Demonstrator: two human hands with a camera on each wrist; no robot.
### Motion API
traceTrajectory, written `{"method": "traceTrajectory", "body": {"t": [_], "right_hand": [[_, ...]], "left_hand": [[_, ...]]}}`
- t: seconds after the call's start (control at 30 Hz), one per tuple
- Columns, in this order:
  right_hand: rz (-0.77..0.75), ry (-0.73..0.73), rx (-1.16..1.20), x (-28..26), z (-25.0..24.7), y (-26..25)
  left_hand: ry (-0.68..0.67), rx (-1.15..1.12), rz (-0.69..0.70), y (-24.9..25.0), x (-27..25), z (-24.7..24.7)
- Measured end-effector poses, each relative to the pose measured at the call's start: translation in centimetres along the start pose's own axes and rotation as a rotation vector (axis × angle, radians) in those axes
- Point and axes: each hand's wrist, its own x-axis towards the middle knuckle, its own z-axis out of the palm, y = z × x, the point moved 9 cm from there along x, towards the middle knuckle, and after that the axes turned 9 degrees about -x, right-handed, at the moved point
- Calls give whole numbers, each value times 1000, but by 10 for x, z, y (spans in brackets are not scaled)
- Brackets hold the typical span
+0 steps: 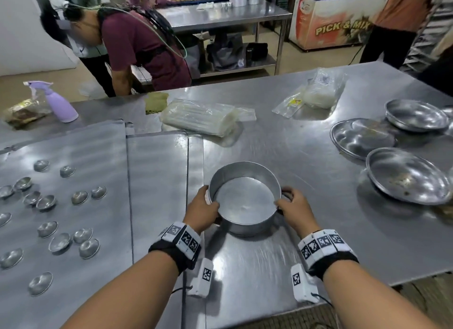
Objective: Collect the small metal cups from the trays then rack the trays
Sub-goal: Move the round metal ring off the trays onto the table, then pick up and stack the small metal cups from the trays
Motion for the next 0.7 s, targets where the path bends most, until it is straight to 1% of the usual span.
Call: {"method": "traceTrajectory", "body": {"t": [0.07, 0.13, 0.23, 0.3, 0.43, 0.53, 0.6, 0.7], "right_hand": [[-2, 42, -9, 1, -9, 2], [-19, 49, -11, 2, -13, 1], [-28, 36, -12, 5, -13, -1], [-34, 20, -12, 6, -12, -2], [-20, 10, -114, 6, -11, -1], [-5, 104, -252, 0, -17, -13], [-16, 184, -337, -4, -17, -26], [-122, 233, -395, -9, 1, -55]], "left_hand": [[-21, -1, 2, -1, -1, 7], [-28, 18, 30, 0, -2, 10], [-24, 51, 65, 2, -1, 8], [-48, 59, 65, 2, 0, 8], [-81, 66, 50, -3, 2, 7], [-81, 76, 55, 0, -1, 2], [-51, 71, 75, 4, -6, -9], [14, 70, 108, 5, -15, -39]]}}
